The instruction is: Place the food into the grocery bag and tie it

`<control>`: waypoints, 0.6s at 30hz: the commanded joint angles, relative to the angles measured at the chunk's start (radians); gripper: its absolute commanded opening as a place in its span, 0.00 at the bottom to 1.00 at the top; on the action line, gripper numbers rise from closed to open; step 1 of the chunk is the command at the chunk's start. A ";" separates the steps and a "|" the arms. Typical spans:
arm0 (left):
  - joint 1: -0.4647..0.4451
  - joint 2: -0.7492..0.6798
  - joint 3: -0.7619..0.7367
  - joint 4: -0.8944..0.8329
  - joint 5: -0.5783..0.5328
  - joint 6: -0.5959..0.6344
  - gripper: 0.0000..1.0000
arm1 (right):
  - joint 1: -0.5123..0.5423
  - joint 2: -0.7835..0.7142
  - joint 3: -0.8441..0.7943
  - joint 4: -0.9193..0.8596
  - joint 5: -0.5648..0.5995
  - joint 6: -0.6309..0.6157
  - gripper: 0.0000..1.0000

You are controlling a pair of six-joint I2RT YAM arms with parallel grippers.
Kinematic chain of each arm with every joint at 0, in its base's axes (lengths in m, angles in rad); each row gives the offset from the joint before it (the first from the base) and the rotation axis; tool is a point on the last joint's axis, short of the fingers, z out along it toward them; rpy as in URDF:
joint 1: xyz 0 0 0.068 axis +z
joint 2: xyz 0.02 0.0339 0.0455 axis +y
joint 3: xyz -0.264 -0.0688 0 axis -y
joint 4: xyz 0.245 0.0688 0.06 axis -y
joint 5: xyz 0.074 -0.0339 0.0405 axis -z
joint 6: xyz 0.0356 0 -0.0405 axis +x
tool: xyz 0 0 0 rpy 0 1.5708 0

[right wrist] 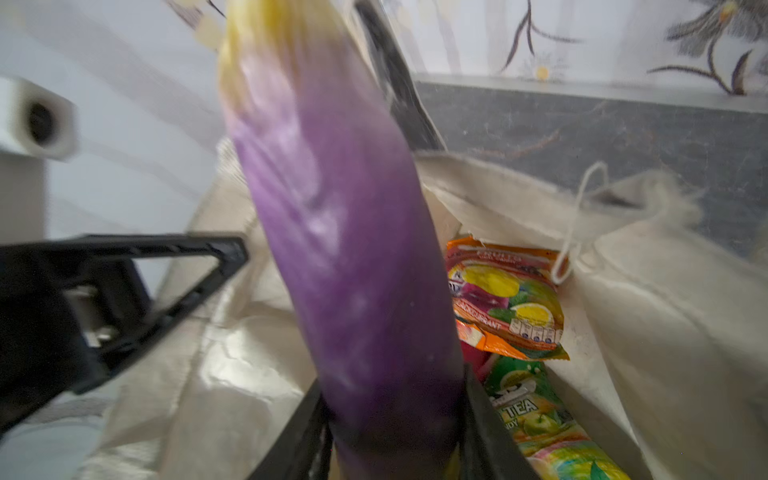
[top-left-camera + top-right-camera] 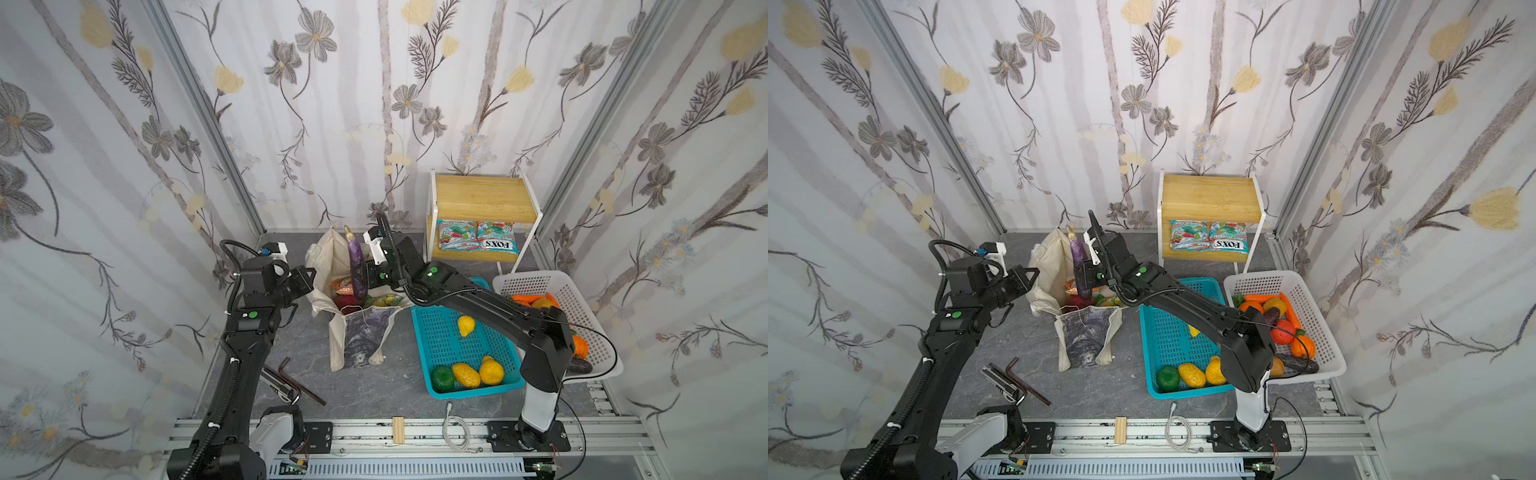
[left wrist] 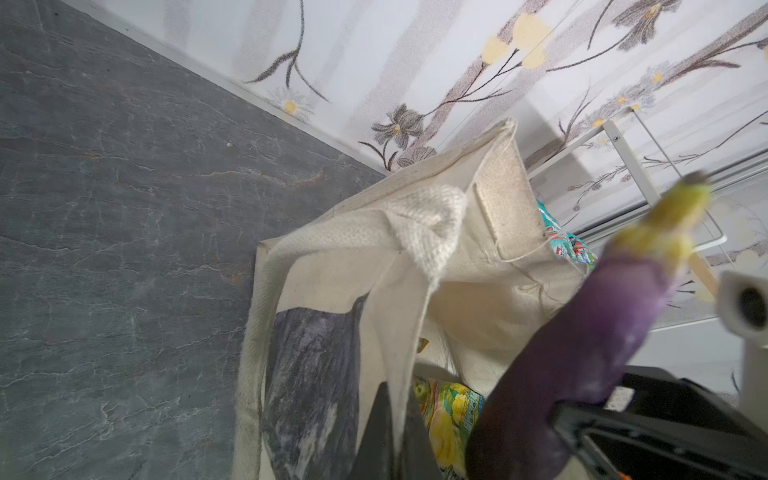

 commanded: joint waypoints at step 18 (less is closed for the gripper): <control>0.002 -0.004 0.005 0.036 -0.026 0.001 0.00 | 0.031 0.030 0.124 -0.267 0.128 -0.087 1.00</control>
